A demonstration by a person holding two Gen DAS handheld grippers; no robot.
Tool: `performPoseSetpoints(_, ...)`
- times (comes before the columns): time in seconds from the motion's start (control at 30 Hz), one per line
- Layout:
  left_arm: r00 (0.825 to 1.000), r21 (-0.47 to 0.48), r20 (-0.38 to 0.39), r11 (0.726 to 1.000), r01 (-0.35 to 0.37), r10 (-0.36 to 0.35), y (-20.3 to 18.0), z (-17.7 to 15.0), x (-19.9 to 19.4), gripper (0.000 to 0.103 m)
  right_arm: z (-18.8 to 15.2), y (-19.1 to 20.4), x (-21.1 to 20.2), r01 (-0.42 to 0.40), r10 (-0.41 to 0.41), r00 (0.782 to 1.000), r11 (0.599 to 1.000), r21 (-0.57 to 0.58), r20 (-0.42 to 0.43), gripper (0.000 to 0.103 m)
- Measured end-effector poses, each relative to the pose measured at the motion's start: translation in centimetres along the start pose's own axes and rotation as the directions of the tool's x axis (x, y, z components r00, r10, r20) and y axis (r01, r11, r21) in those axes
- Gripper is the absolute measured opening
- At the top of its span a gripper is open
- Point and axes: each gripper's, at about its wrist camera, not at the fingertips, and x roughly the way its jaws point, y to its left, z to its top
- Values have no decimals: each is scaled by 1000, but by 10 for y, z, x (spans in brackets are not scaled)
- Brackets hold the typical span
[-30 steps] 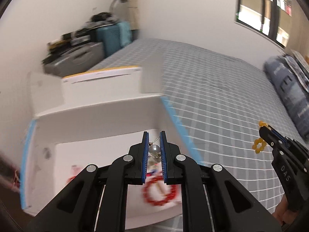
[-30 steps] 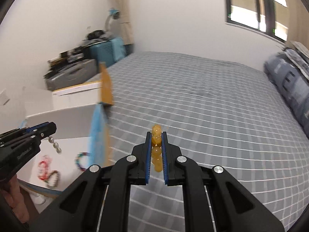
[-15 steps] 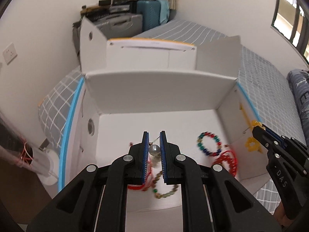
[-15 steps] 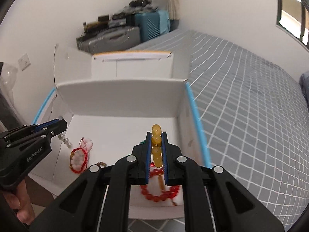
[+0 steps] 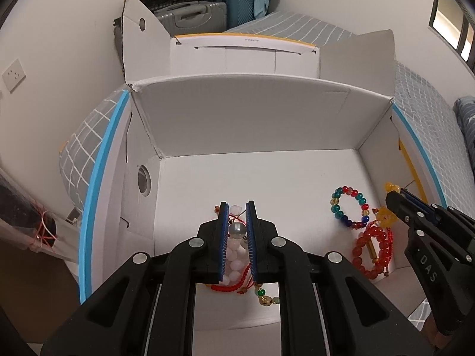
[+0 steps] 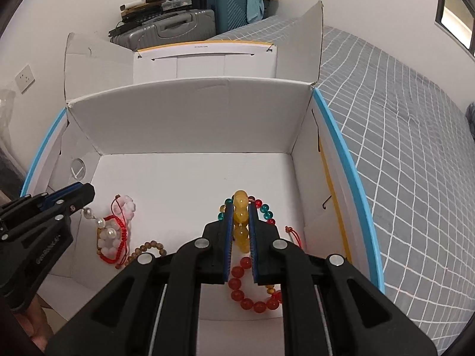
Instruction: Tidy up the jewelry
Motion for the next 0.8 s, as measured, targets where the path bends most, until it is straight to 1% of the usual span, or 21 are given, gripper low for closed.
performPoseSetpoints(0.03,1000,-1,3,1000,1,-1,1,1,0,13,0,-1,-2,-5,5,1000,1000,9,7,30)
performPoseSetpoints(0.1,1000,-5,4,1000,-11,11,2,1,-2,20,2,-5,-7,-10,9,1000,999,30,25,51)
performPoseSetpoints(0.13,1000,-15,4,1000,-4,5,3,0,-4,30,2,-5,-10,-12,11,999,999,31,30,52)
performPoseSetpoints(0.17,1000,-26,4,1000,7,-7,3,1,-6,38,2,-6,-12,-11,10,999,999,30,33,55)
performPoseSetpoints(0.2,1000,-32,8,999,15,-15,4,0,-10,42,2,-8,-18,-11,9,999,999,34,44,59)
performPoseSetpoints(0.23,999,-35,27,999,24,-23,4,-2,-17,48,2,-9,-23,-9,7,998,999,36,57,67)
performPoseSetpoints(0.27,999,-33,45,999,18,-16,4,-3,-24,56,1,-11,-29,-7,4,998,999,33,70,72)
performPoseSetpoints(0.3,997,-32,74,999,6,-4,3,-4,-33,62,0,-13,-37,-5,2,996,1000,30,91,74)
performPoseSetpoints(0.33,995,-32,98,999,1,2,4,-7,-40,74,-2,-15,-43,-1,-2,994,999,32,106,78)
performPoseSetpoints(0.37,992,-33,126,999,-1,5,4,-9,-49,82,-5,-19,-51,0,-5,992,999,35,129,83)
performPoseSetpoints(0.4,988,-36,154,999,-4,9,4,-13,-58,85,-7,-21,-56,-4,-2,990,999,36,142,86)
performPoseSetpoints(0.43,985,-39,172,999,-10,16,4,-15,-64,91,-11,-25,-63,-8,2,988,999,38,157,90)
performPoseSetpoints(0.47,979,-46,200,999,-16,25,5,-18,-72,97,-14,-28,-67,-5,-2,986,999,38,164,91)
performPoseSetpoints(0.5,974,-54,224,998,-14,26,6,-22,-79,97,-17,-31,-71,-2,-4,985,999,38,173,93)
performPoseSetpoints(0.57,968,-53,249,999,-2,15,6,-29,-89,97,-27,-38,-82,-1,-8,980,999,41,199,96)
performPoseSetpoints(0.67,960,-50,279,999,2,12,3,-42,-103,97,-42,-41,-95,19,-25,973,999,30,231,96)
performPoseSetpoints(0.73,957,-38,290,999,-1,12,1,-52,-107,97,-54,-44,-103,16,-24,967,999,34,254,96)
performPoseSetpoints(0.8,954,-38,301,999,7,5,1,-66,-112,97,-66,-47,-108,-7,-5,965,999,45,263,96)
